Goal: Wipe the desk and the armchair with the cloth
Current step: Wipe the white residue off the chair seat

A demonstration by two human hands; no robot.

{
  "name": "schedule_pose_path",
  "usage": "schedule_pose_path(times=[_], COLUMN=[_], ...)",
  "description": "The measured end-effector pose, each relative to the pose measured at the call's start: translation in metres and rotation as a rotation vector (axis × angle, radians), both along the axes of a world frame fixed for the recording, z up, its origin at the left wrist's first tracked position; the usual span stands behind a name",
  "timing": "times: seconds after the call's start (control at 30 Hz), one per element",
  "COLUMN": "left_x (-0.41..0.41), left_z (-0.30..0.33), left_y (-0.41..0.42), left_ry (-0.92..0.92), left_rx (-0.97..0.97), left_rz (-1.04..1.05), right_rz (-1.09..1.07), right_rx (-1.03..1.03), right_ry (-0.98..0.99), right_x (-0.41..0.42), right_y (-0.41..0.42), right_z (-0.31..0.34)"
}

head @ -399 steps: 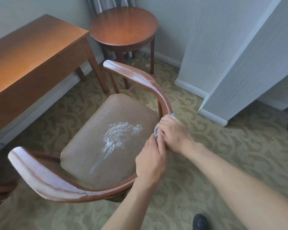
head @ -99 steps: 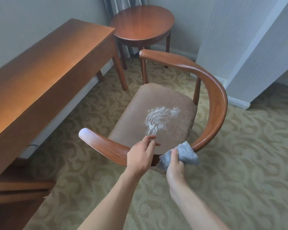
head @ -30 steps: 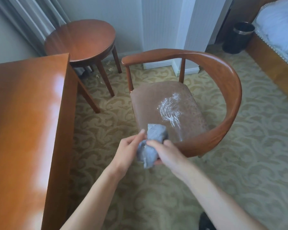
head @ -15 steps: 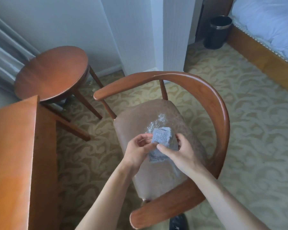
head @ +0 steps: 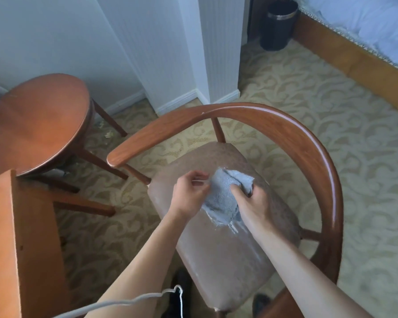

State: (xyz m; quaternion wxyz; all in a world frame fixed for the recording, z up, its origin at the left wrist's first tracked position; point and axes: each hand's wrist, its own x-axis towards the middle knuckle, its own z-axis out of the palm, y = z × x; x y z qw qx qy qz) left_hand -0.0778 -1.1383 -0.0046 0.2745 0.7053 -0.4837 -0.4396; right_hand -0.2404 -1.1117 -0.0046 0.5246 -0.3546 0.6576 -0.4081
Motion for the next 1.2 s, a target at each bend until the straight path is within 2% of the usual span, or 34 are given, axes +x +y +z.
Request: schedule_pose_path(times=[0.13,0.3,0.37,0.43,0.5,0.57,0.67,0.73,0.87,1.03,1.2], left_x=[0.022,0.054,0.065,0.071,0.074,0.075,0.076,0.077,0.077,0.077,0.077], left_z=[-0.002,0.003,0.003,-0.003,-0.017,-0.033,-0.044,-0.043,-0.045,-0.046,-0.049], left_y=[-0.059,-0.160,-0.201,-0.234,-0.247,-0.246,-0.244,-0.244,-0.244,-0.244,-0.243], left_ry=[-0.434,-0.720,-0.818,-0.880,-0.900,-0.894,-0.901,-0.895,-0.876,-0.893,-0.903], left_rx=[-0.176,-0.557,-0.576,-0.494,-0.443,-0.478,-0.581,-0.600,-0.628,-0.649,-0.672], left_rz=[-0.346,-0.564,-0.615,-0.695,-0.810,-0.856,-0.814,-0.816,-0.809,-0.783,-0.763], right_rz=[-0.149,-0.431,-0.532,-0.542,-0.405,-0.192,0.145,0.248,0.197,0.324,0.112], right_rx=[0.031,0.121,0.139,0.100,0.040,0.029,0.134,0.197,0.179,0.249,0.245], right_ry=[0.120,0.383,0.525,0.682,0.856,0.963,0.931,0.946,1.107,1.251,1.236], right_x=[0.004,-0.001,-0.005,-0.009,-0.008,-0.004,0.013,0.027,0.033,0.017,0.039], right_y=[-0.018,-0.047,-0.054,-0.058,-0.061,-0.065,-0.059,-0.051,-0.063,-0.086,-0.114], right_z=[-0.025,-0.068,-0.082,-0.096,-0.114,-0.138,-0.183,-0.205,-0.208,-0.232,-0.244])
